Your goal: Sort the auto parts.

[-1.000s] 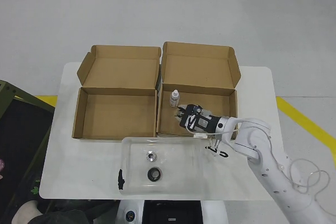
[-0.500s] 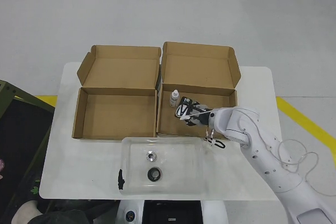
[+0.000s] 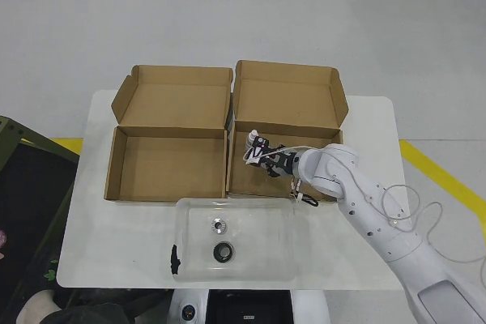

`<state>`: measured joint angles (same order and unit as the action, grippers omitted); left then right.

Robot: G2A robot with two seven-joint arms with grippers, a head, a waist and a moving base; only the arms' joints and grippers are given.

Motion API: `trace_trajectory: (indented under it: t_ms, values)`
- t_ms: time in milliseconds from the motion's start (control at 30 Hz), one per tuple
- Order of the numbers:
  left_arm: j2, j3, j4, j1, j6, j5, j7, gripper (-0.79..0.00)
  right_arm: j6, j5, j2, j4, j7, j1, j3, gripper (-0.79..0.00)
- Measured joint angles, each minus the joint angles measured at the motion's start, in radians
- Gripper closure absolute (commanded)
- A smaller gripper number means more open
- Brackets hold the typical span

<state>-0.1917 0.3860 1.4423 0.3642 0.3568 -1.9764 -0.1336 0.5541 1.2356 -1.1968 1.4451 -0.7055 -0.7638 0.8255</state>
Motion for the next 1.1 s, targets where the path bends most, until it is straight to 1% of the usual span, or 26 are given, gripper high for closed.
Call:
trace_trajectory:
  t_ms: [100,133,200,267,300,333,467,833,933,1100]
  values:
    - [0.0,0.0,0.0,0.0,0.0,0.0,0.0,-0.785,-0.006,0.001,-0.007,-0.021,-0.005,0.011,-0.011,0.0]
    - [0.0,0.0,0.0,0.0,0.0,0.0,0.0,-0.785,-0.007,0.001,-0.008,-0.026,-0.006,0.014,-0.013,-0.046]
    - [0.0,0.0,0.0,0.0,0.0,0.0,0.0,-0.785,-0.01,0.003,-0.012,-0.036,-0.009,0.02,-0.019,-0.062]
    - [0.0,0.0,0.0,0.0,0.0,0.0,0.0,-0.785,-0.012,0.002,-0.016,-0.045,-0.013,0.024,-0.024,-0.114]
    - [0.0,0.0,0.0,0.0,0.0,0.0,0.0,-0.785,-0.012,0.002,-0.017,-0.048,-0.016,0.025,-0.025,-0.12]
    - [0.0,0.0,0.0,0.0,0.0,0.0,0.0,-0.785,-0.013,0.001,-0.018,-0.05,-0.017,0.026,-0.026,-0.163]
    - [0.0,0.0,0.0,0.0,0.0,0.0,0.0,-0.785,-0.015,-0.002,-0.022,-0.054,-0.024,0.028,-0.026,-0.234]
    - [0.0,0.0,0.0,0.0,0.0,0.0,0.0,-0.785,-0.01,-0.016,-0.013,0.001,-0.053,0.003,0.023,-0.302]
    - [0.0,0.0,0.0,0.0,0.0,0.0,0.0,-0.785,-0.005,-0.023,-0.004,0.043,-0.062,-0.017,0.052,-0.326]
    - [0.0,0.0,0.0,0.0,0.0,0.0,0.0,-0.785,0.013,-0.034,0.016,0.147,-0.089,-0.073,0.116,-0.345]
